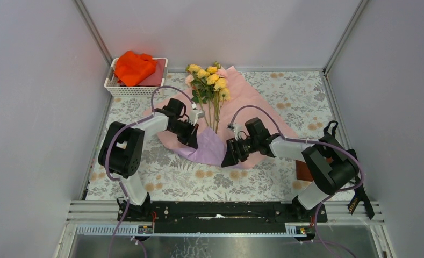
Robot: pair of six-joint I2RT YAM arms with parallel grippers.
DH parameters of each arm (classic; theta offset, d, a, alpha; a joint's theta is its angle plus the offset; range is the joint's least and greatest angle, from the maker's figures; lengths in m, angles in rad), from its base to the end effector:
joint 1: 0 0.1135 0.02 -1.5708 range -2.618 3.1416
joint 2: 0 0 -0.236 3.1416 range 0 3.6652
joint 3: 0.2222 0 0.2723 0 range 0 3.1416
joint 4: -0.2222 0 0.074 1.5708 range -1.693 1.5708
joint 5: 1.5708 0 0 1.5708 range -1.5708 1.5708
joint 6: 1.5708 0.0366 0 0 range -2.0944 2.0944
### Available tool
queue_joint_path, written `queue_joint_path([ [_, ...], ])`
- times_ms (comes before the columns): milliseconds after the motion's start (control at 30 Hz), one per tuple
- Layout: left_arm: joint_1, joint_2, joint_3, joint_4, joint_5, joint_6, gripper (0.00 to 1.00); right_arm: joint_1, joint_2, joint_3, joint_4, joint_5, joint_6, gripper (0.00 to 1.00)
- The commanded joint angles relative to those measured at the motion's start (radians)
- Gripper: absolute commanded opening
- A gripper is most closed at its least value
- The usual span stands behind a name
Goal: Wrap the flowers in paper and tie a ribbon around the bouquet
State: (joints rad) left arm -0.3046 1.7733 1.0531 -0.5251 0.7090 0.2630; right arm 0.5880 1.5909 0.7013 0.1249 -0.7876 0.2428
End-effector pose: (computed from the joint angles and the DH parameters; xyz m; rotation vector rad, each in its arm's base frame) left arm 0.3165 -0.1245 0.1182 0.9022 2.5144 -0.9959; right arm 0.2441 0.1939 0.1118 -0.8271 2.2805 1.3191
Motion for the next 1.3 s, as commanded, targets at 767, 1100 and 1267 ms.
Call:
queue_joint_path([
  [767,0.049,-0.063,-0.09,-0.074,-0.477,0.186,0.63,-0.12,0.19,0.232,-0.249,0.194,-0.052,0.0],
  [1100,-0.07,-0.242,-0.041,-0.235,-0.522,0.222,0.6,-0.122,0.195,0.309,-0.428,0.284,-0.109,0.04],
  [1267,-0.132,-0.258,0.079,-0.277,-0.457,0.203,0.5,-0.122,0.192,0.305,-0.443,0.258,-0.083,0.06],
])
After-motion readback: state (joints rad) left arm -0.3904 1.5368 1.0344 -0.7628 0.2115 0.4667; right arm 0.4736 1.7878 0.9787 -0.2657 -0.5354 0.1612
